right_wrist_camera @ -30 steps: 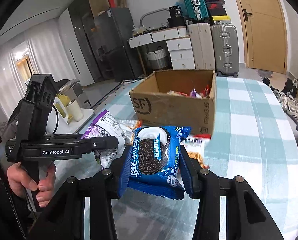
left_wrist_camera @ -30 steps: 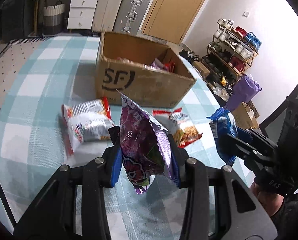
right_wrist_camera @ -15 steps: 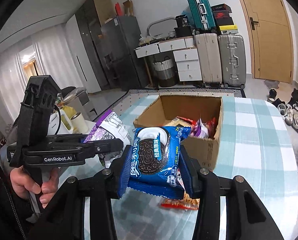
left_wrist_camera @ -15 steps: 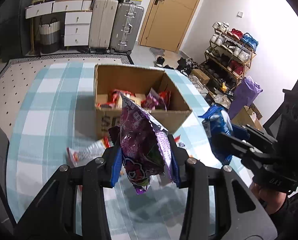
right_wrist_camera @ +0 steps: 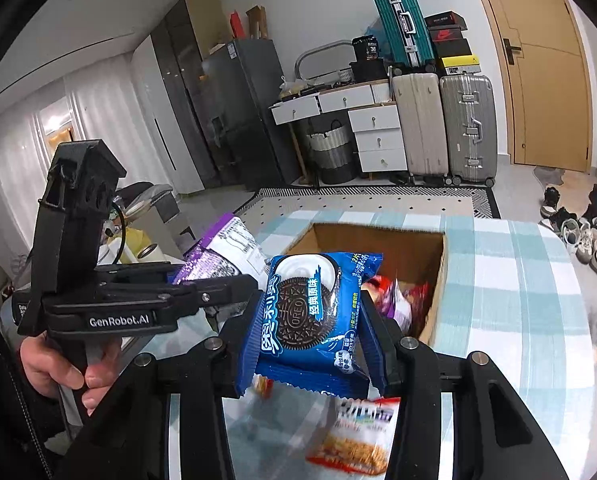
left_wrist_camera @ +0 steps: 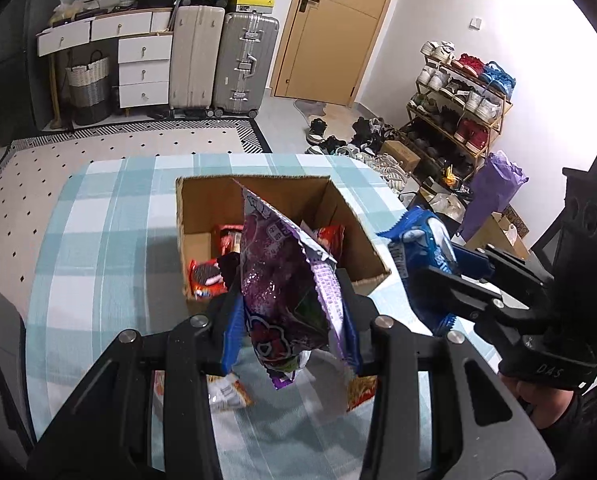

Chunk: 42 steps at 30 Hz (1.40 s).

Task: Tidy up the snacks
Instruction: 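Carry the Oreo pack and purple bag with both grippers over the box, then open both grippers to drop the Oreo pack and purple bag into the box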

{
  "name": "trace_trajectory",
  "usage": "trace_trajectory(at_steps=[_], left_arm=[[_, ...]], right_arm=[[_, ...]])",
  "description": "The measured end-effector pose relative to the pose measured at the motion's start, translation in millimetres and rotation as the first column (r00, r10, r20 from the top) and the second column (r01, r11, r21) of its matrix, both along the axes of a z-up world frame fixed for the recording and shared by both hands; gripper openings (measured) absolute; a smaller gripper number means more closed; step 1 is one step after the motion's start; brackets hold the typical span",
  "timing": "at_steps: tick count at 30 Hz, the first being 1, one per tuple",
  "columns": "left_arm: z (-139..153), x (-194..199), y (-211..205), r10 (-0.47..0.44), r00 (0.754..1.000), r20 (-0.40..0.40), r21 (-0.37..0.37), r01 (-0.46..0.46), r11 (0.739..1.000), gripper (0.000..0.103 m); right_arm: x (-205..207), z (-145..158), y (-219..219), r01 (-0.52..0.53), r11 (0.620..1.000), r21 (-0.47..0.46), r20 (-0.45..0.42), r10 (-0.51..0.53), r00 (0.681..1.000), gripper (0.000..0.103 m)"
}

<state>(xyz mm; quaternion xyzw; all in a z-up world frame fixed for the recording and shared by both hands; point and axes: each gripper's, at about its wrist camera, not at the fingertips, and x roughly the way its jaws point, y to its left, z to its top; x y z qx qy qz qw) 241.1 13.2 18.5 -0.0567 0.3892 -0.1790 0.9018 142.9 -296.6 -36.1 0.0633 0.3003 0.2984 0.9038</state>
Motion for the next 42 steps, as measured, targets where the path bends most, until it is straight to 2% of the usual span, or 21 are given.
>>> trace_trajectory(at_steps=[7,17,30,33,34,35,36,37,42], left_arm=[[10.4,37.1,-11.6,-0.015,1.0,0.005,0.017,0.015,1.0,0.037],[7.0,86.1,-26.8,-0.034,0.999,-0.019,0.05,0.035,0.998,0.037],[-32.1,139.9,-31.8,-0.029,0.996,-0.082,0.058,0.034,0.998,0.038],[-40.7,151.3,-31.7,-0.034,0.994,-0.104,0.048,0.04,0.998,0.04],[-44.1,155.1,-33.4,-0.04,0.992,-0.122,0.057,0.047,0.997,0.042],[-46.4,157.7,-34.3,-0.04,0.991,-0.127,0.062,0.048,0.997,0.042],[-48.0,157.2,-33.5,-0.033,0.992,-0.123,0.067,0.042,0.997,0.044],[-48.6,157.7,-33.6,-0.03,0.992,-0.12,0.072,0.039,0.997,0.048],[-46.6,154.0,-31.9,-0.02,0.994,-0.107,0.069,0.028,0.997,0.056]], right_arm=[[31.3,5.1,-0.6,0.01,1.0,-0.001,-0.009,-0.01,1.0,0.045],[72.4,0.9,0.4,0.015,1.0,-0.014,-0.028,-0.015,1.0,0.045],[113.2,-26.6,11.8,0.047,0.994,-0.097,-0.054,-0.052,0.997,0.045],[119.9,-32.3,11.7,0.065,0.992,-0.109,-0.048,-0.071,0.996,0.051],[121.5,-33.1,11.0,0.074,0.991,-0.112,-0.044,-0.079,0.996,0.057],[123.0,-33.7,10.3,0.084,0.989,-0.119,-0.039,-0.089,0.995,0.067],[123.7,-33.9,10.1,0.09,0.988,-0.126,-0.034,-0.095,0.995,0.071],[122.7,-33.5,9.2,0.095,0.987,-0.128,-0.022,-0.099,0.995,0.071],[115.6,-26.9,8.1,0.105,0.984,-0.143,0.016,-0.104,0.994,0.071]])
